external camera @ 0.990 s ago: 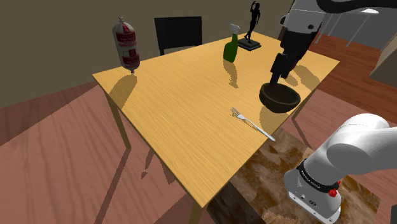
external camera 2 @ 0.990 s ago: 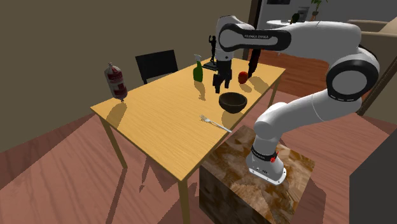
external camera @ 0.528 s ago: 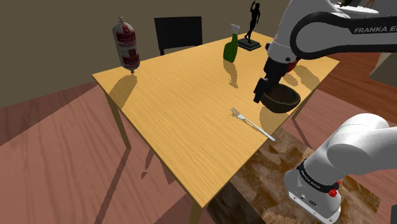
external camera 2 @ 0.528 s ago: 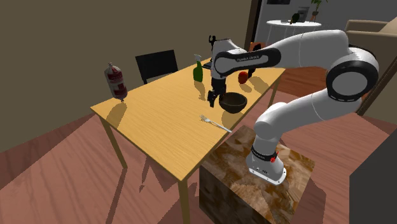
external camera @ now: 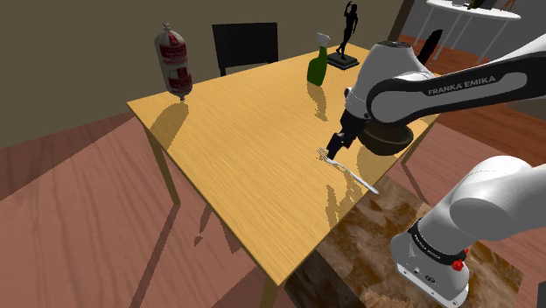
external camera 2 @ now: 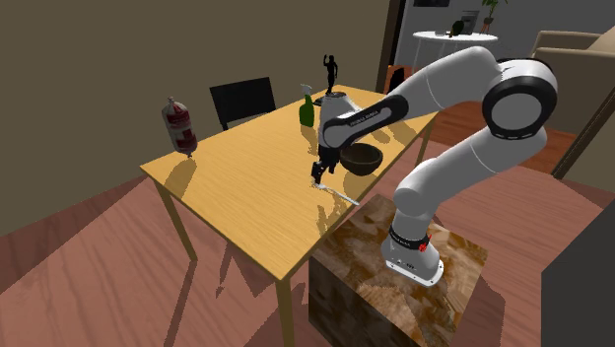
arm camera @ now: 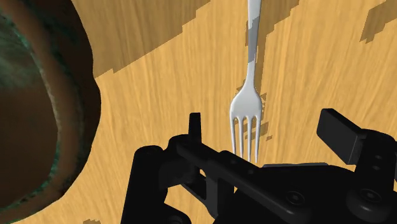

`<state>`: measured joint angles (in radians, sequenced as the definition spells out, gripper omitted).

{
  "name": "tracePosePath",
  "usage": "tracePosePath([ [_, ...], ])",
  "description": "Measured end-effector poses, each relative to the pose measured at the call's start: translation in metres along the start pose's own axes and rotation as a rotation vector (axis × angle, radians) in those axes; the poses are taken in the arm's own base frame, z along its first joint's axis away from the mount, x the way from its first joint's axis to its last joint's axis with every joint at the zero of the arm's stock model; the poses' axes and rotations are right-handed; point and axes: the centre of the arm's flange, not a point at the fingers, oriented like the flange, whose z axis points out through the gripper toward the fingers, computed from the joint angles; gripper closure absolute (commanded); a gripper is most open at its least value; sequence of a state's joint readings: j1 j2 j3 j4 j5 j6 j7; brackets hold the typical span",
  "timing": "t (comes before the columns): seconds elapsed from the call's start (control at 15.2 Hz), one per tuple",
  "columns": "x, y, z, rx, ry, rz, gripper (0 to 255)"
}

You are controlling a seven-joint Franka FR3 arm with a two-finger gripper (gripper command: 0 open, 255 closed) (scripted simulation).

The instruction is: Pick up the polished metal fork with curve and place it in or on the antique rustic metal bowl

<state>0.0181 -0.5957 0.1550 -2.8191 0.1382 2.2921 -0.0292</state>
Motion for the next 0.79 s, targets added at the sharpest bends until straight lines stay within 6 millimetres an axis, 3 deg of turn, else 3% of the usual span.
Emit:
tracePosePath([
  [0.46,0.001,-0.001,0.038,-0.002,0.008,0.001,0],
  [0.79,0.001,-0.001,0.043,-0.002,0.008,0.001,0],
])
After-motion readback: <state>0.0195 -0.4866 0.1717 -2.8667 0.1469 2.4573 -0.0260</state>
